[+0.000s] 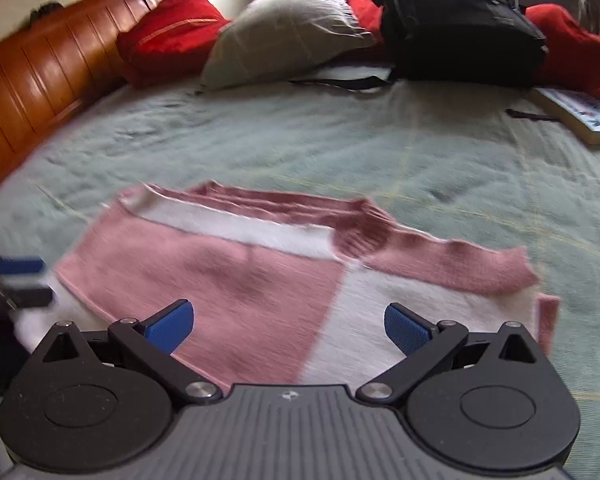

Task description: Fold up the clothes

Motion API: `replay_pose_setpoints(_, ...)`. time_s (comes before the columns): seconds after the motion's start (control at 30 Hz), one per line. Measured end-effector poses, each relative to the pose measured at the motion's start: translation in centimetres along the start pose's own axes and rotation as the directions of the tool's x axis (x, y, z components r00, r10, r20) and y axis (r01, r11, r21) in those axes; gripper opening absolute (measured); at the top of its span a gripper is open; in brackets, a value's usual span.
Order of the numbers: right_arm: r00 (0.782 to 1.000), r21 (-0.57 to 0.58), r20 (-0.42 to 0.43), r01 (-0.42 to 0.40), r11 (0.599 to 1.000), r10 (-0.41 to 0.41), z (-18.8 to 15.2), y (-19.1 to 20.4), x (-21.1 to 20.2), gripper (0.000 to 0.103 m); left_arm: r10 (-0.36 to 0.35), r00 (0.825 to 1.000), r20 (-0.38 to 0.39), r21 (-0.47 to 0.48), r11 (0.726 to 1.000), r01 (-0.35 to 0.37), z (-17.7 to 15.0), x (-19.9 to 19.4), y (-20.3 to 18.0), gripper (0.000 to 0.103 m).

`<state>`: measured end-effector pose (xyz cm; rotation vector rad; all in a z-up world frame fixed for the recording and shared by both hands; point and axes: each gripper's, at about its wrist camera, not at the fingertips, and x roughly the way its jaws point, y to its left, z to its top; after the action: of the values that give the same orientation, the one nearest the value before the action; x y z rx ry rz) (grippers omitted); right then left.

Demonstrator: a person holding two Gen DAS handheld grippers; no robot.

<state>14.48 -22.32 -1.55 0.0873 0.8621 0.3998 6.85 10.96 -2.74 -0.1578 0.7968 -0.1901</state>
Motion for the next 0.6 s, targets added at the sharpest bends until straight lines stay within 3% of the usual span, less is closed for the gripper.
replay_pose_setpoints(0.1,0.997,-0.026,-0.016,-0.075,0.997,0.075,0.7,2.1,0.4,0.103,0.06,0.998,0.015,-0.002,0.998,-0.06,-1.0,-0.6,0.1,0.102)
replay_pose_setpoints(0.23,0.999,-0.116,-0.041,-0.003,0.993,-0.002,-0.1,4.9,2.1,0.103,0.126,0.991,0.034,-0.022,0.992,-0.125,-1.6,-1.3,0.5,0.102)
replay_pose_setpoints(0.3,0.998,-0.135,-0.067,0.012,0.991,-0.022,-0.8,5.7,2.8,0.103,0.114,0.993,0.041,-0.034,0.993,-0.113,-1.9,-1.6,0.8,0.102)
replay_pose_setpoints(0.4,0.99,-0.107,-0.136,-0.05,0.993,0.036,-1.9,6.1,3.6,0.103,0.096,0.994,0.044,-0.047,0.994,-0.094,-2.1,-1.7,1.1,0.102)
replay_pose_setpoints(0.5,0.989,-0.112,-0.146,-0.024,0.993,0.008,-1.9,6.7,4.0,0.103,0.09,0.995,0.04,-0.048,0.995,-0.088,-2.3,-1.6,1.1,0.102)
replay_pose_setpoints(0.6,0.991,-0.071,-0.123,-0.063,0.996,0.054,-0.9,6.9,3.2,0.103,0.075,0.996,0.048,-0.049,0.996,-0.072,-2.4,-2.0,1.2,0.102)
